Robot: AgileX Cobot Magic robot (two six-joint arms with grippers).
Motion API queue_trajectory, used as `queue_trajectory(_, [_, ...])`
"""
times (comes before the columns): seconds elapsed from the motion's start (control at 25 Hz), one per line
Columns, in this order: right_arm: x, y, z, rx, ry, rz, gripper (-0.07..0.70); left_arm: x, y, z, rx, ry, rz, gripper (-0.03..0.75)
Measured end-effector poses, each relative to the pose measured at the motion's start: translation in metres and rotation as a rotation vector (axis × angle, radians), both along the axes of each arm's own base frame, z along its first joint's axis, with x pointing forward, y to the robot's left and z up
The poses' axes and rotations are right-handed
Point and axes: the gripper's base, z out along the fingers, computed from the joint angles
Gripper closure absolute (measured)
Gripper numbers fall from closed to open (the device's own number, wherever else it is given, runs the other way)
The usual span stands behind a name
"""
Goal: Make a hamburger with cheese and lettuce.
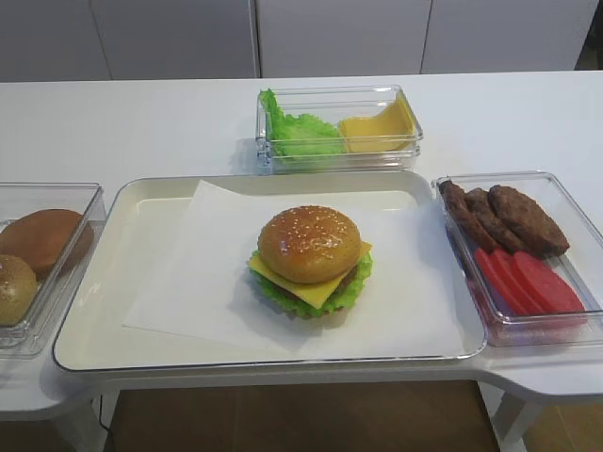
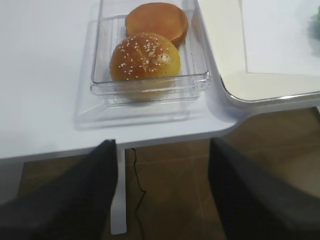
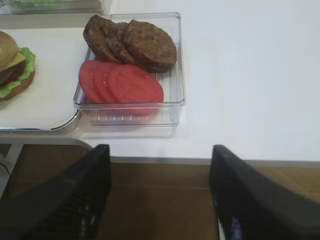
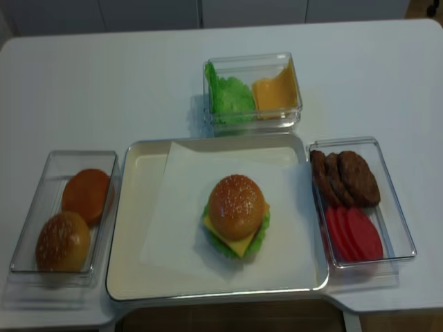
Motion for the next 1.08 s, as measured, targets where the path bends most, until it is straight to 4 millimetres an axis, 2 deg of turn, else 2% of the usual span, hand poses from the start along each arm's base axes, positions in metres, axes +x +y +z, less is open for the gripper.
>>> queue_trajectory(0.24, [0.0,0.0,0.0,0.0,0.0,0.0,0.164,0.0064,-0.0012,-0.005,-0.014,-0.019,-0.009,0.285])
queue_trajectory(1.08, [0.0,0.0,0.0,0.002,0.0,-0.001,0.164,0.007,-0.0012,-0.0045,-0.015,-0.028,-0.007,0.285])
